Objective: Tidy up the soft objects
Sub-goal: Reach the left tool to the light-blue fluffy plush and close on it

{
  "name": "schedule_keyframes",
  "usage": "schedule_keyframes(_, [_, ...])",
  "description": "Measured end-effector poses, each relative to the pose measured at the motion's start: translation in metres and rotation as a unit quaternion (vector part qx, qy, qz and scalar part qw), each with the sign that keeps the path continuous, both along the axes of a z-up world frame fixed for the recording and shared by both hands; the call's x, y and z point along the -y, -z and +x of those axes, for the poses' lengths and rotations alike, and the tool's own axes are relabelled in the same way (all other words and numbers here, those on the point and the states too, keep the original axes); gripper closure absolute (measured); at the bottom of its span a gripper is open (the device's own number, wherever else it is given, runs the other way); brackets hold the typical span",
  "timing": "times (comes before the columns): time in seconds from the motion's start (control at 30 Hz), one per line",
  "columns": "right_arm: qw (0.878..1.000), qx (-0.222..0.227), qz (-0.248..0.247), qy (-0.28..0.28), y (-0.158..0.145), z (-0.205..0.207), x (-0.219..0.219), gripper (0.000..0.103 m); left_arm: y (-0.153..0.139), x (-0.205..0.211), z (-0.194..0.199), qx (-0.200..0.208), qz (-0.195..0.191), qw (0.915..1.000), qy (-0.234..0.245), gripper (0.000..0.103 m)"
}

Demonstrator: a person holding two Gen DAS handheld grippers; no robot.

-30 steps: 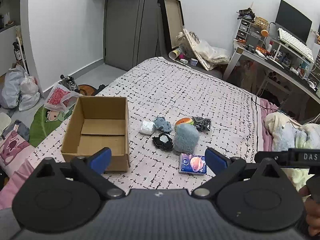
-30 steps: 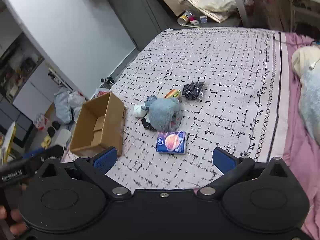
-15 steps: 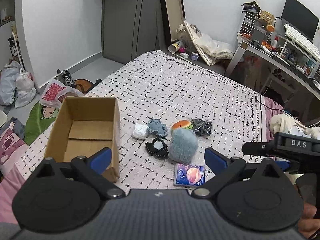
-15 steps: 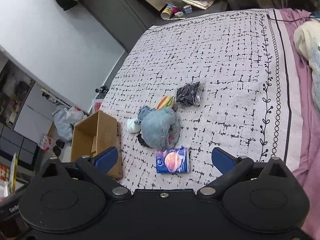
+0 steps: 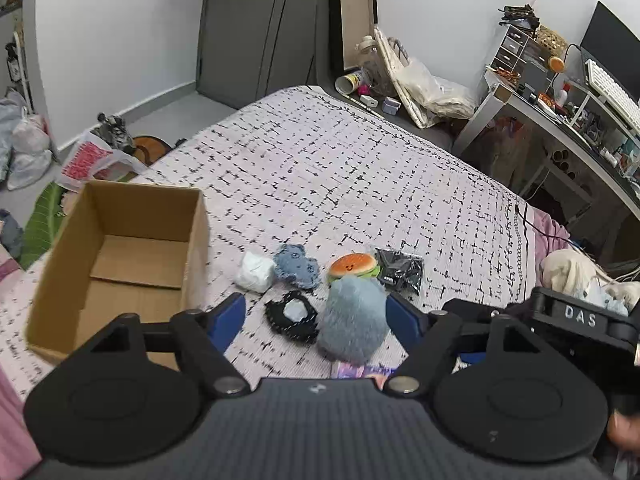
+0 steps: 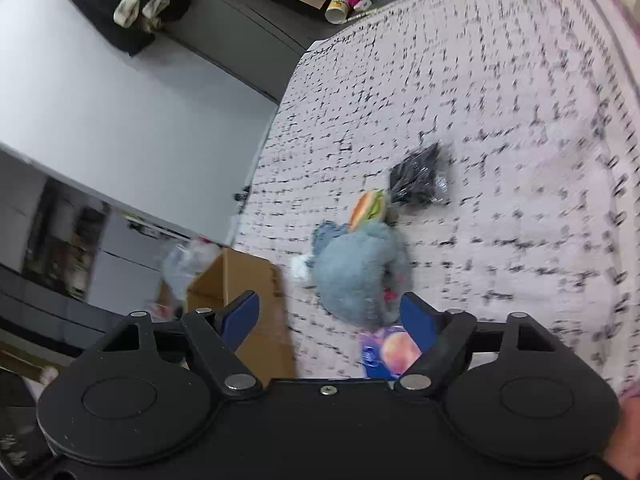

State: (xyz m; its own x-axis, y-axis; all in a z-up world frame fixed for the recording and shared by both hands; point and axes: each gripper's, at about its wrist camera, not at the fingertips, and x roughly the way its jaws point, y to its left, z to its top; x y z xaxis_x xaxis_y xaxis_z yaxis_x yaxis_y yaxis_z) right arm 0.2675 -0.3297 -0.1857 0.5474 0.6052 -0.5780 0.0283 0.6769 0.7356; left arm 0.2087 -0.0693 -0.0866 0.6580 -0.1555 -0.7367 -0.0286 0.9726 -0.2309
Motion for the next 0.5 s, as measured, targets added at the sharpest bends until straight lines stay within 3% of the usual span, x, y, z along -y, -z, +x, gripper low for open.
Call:
schedule_keyframes(0.13, [1.0,0.004,0.024,-0.007,0.01,0.011,-0.005,0.037,0.018,0.0,0.023,-0.013,-0.02,0.9997,0.001,0.034])
schedule_keyframes(0.3, [0.999,-0.027,0.041,-0.007,0.032,0.024,-0.008,0.049,0.044,0.001,0.043,-0.033,-0.052,0.9981,0.003,0.034])
schedule_keyframes(0.5, [0.998,-0.049,0.034,0.007,0.049,0.036,-0.007,0.049,0.071,0.001,0.06,-0.051,-0.089,0.9947,0.004,0.034])
